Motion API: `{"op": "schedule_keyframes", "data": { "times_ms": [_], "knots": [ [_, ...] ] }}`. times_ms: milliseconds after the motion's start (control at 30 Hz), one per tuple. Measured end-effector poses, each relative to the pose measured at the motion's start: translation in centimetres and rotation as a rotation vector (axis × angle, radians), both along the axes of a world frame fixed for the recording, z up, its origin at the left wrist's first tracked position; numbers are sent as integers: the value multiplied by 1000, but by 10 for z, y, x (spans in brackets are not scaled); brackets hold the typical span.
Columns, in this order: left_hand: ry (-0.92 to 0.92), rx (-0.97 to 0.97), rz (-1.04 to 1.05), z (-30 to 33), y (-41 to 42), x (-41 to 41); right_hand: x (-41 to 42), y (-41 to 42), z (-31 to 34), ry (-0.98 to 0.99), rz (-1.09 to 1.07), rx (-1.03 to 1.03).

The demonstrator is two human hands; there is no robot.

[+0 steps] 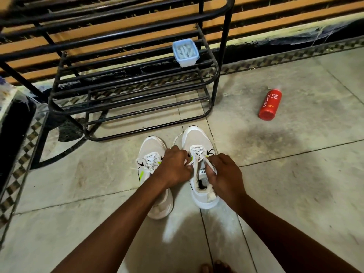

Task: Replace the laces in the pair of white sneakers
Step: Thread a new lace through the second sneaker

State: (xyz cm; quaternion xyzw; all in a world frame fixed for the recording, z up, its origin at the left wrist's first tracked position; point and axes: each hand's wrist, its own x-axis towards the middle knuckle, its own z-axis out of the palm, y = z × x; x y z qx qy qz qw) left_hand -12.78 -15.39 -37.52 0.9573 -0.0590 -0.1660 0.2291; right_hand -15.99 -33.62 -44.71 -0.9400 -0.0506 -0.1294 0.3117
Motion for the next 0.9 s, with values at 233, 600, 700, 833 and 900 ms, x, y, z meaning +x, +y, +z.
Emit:
{"op": "schedule_keyframes", "data": {
  "times_ms": [233,600,700,833,900],
  "knots": [
    [-206,-203,250,23,17,-2,6,-7,15,27,71,104],
    [-451,-493,253,78,25,-2,40,26,89,143,430,622],
    [-485,-494,268,82,42,1,43,36,88,119,378,600],
    [-484,-397,330,69,75,5,46,26,84,99,229,739],
    [-455,-323,378,58,90,2,48,17,80,76,142,722]
  ]
}}
